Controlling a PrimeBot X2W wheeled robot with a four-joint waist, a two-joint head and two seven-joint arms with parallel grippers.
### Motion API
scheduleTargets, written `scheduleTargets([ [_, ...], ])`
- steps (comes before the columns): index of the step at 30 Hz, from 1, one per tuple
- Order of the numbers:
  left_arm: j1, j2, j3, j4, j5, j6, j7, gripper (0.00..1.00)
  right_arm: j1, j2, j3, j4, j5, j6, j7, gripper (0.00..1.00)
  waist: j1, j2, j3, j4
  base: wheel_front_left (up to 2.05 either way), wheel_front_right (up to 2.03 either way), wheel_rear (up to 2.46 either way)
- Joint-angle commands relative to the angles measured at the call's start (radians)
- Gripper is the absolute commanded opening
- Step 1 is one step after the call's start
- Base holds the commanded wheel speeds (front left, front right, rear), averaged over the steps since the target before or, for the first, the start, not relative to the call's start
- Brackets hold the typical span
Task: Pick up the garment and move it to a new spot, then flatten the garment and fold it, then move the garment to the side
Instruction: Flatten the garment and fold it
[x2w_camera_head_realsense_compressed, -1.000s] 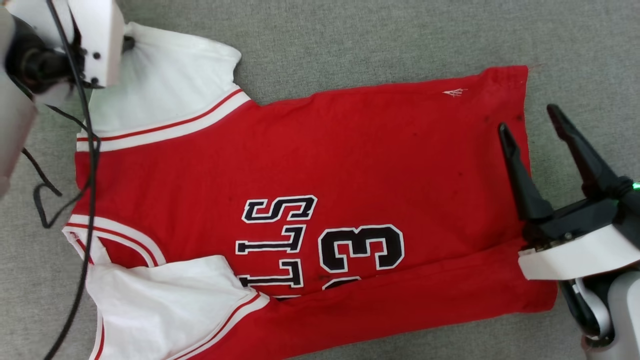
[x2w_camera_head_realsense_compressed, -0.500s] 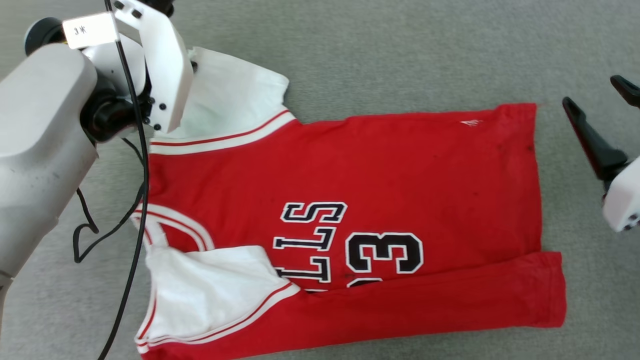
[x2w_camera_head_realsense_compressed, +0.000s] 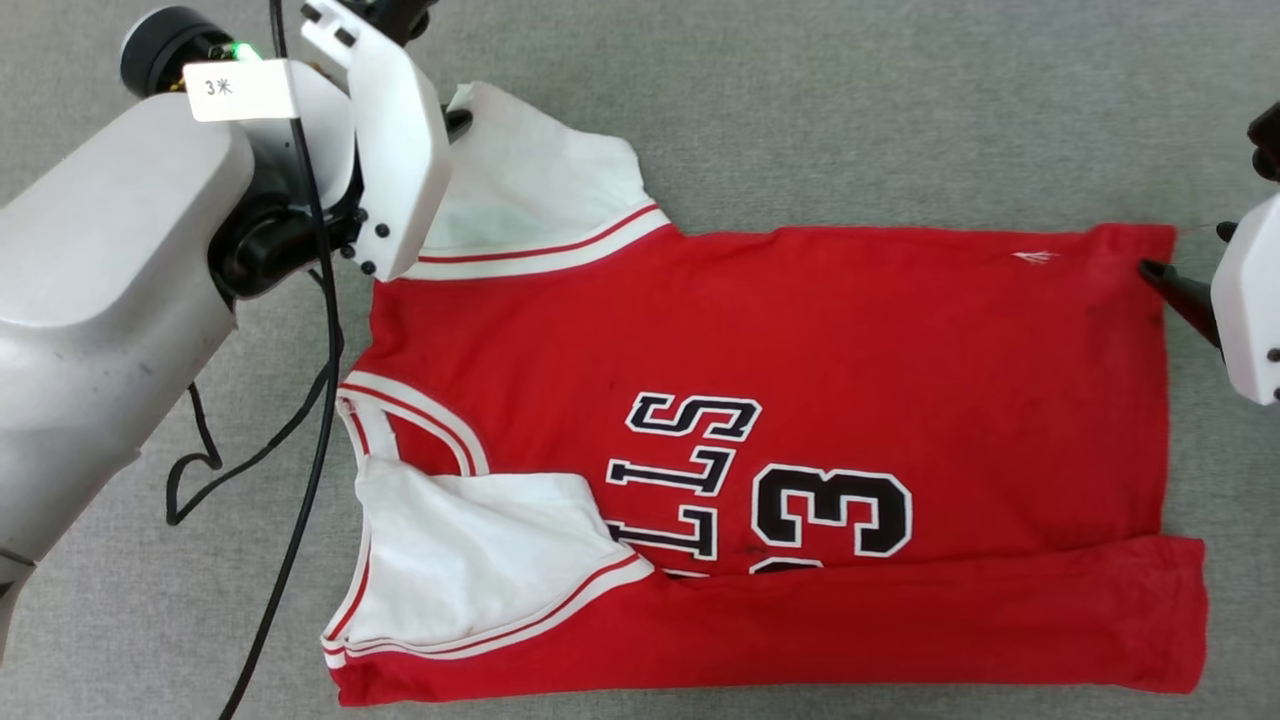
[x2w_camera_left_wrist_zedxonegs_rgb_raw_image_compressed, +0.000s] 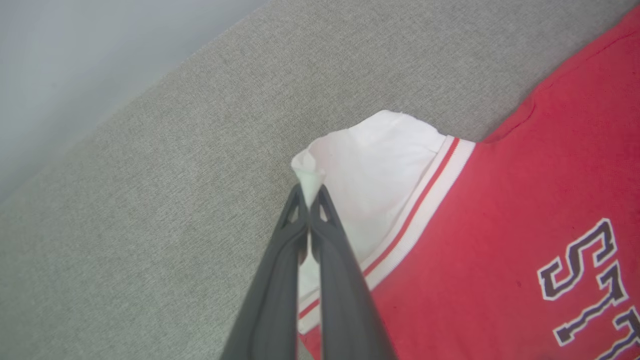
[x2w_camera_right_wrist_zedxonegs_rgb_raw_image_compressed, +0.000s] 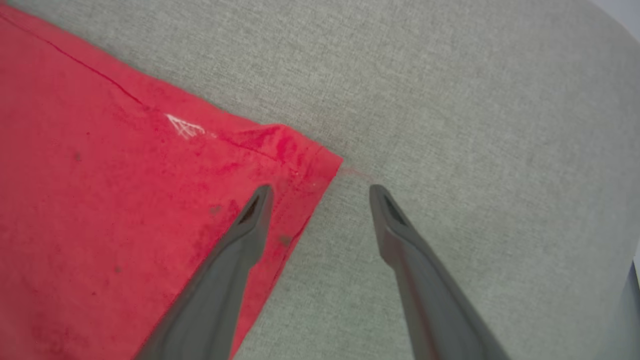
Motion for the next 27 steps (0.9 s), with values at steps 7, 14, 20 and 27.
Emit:
scheduleTargets([
  [7,-0.04,-0.015,-0.022,-0.024,0.007,-0.001,-0.026,0.0,-0.049,0.029,0.098,0.138,0.007,-0.001,0.017,1.0,-0.0001,0.0,0.049,0.038,0.0,0.0,0.0],
  [14,-0.05,-0.009,-0.042,-0.012,-0.006,-0.001,-0.054,0.0,-0.041,0.032,0.189,0.215,0.031,-0.001,-0.033,0.0,-0.0001,0.0,0.055,0.041,0.0,0.0,0.0],
  [20,-0.016,0.007,-0.056,0.01,-0.024,-0.001,-0.097,0.0,-0.078,0.028,0.177,0.237,0.056,-0.001,-0.158,0.0,-0.0001,0.0,0.01,0.027,0.0,0.0,0.0],
  [27,0.058,0.044,-0.075,-0.008,-0.047,-0.001,-0.151,0.0,-0.028,0.01,0.172,0.212,0.084,-0.001,-0.302,0.0,-0.0001,0.0,-0.089,0.017,0.0,0.0,0.0],
])
